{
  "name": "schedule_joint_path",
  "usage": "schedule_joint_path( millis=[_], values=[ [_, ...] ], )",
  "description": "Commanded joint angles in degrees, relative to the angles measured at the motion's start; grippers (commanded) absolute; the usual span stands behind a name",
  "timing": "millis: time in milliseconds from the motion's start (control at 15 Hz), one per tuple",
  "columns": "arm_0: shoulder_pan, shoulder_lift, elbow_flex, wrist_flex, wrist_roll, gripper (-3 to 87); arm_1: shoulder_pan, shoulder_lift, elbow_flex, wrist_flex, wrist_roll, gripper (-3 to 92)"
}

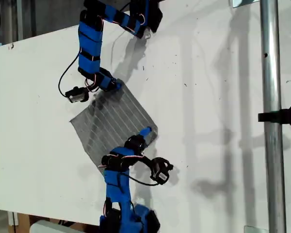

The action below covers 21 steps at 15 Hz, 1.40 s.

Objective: Grasp corners of a towel and fold twice.

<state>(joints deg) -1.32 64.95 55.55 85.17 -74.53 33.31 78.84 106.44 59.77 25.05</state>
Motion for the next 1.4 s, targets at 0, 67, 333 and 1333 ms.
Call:
schedule_joint_path(
  millis=[0,67,333,1333],
  values=[
    [-2.9,-2.1,-4.7,0.9,0.7,27.8,-1.0,0.1,-2.5,-0.4,0.2,-0.3],
    [-3.7,-3.7,-4.7,0.9,0.5,27.8,-1.0,0.1,-2.5,-0.4,0.4,-0.3],
    [-4.7,-10.9,-5.2,-1.0,-1.6,28.4,-1.4,-0.5,-3.4,-0.5,0.7,-0.3],
    [-2.2,-18.7,-5.2,0.3,-10.0,3.4,-3.8,5.7,-3.0,3.1,2.1,-0.3]
  ],
)
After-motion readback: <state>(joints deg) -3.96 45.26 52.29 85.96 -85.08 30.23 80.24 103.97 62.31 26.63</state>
